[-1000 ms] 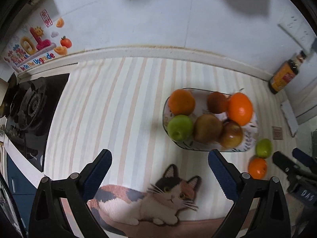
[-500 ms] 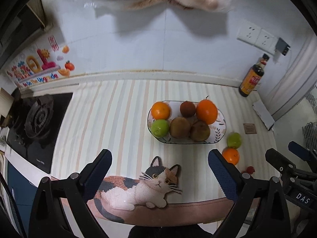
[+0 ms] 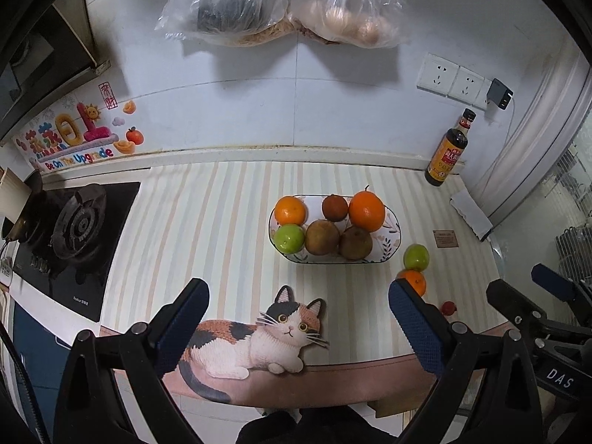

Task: Organize fruits
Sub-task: 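Open both tools and lift them back above the counter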

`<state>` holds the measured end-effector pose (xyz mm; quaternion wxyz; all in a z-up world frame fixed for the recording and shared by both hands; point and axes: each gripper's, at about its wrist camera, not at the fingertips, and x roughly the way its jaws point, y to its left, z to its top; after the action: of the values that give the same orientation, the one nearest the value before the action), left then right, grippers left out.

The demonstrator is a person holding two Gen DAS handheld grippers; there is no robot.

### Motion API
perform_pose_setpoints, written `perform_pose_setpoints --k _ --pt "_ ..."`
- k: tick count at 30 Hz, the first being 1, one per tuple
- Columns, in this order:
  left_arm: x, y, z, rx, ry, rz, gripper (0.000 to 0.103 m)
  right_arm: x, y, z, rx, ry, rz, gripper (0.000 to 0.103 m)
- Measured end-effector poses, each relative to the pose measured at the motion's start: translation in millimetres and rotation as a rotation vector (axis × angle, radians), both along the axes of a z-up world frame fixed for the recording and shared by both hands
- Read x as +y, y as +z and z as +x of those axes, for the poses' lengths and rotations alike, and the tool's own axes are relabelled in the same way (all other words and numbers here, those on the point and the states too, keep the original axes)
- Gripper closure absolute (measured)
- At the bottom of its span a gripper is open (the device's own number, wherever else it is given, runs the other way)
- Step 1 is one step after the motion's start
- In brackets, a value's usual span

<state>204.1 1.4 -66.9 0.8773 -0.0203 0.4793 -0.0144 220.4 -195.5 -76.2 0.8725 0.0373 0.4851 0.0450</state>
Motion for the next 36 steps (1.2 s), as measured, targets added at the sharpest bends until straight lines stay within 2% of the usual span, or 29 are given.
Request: perform_pose_setpoints --k 5,8,10,15,17,21,28,29,31,32,33,36 --pt "2 1 0 0.003 0.009 -0.003 0.003 -1 -7 1 0.015 -0.009 0.018 0.011" --pt "4 1 1 -0.003 0.022 0.0 0.003 -3 -7 6 0.011 -0.014 0.01 0.005" --pt "4 0 3 -0.004 0.027 -0.002 0.003 -6 -7 10 -0.005 -0.012 0.008 0.005" --pt "-2 -9 18 0.009 0.044 0.03 0.0 -20 -23 29 0.016 -0.017 0.027 0.005" --pt "-9 -18 29 0.021 0.049 0.032 0.0 -34 -37 40 0.048 -0.031 0.056 0.005" --pt "-28 -44 52 0.076 0.041 0.045 0.0 -81 -85 64 0.147 -0.109 0.11 0.005" --pt "-97 -122 101 0.245 -0.057 0.088 0.0 -150 -188 88 0.334 -0.218 0.183 0.005" --pt "-105 -131 105 0.268 -0.073 0.085 0.0 -158 -204 90 0.356 -0.229 0.229 0.007" --pt "-124 -153 112 0.319 -0.095 0.076 0.0 -172 -228 96 0.404 -0.258 0.319 0.017" --pt "-132 -161 115 0.339 -0.107 0.063 0.0 -182 -241 100 0.424 -0.28 0.381 0.03" --pt "-140 -170 117 0.366 -0.117 0.045 0.0 -188 -247 101 0.434 -0.297 0.407 0.039" --pt "-169 -199 123 0.443 -0.168 -0.003 0.0 -207 -256 106 0.425 -0.342 0.416 0.04"
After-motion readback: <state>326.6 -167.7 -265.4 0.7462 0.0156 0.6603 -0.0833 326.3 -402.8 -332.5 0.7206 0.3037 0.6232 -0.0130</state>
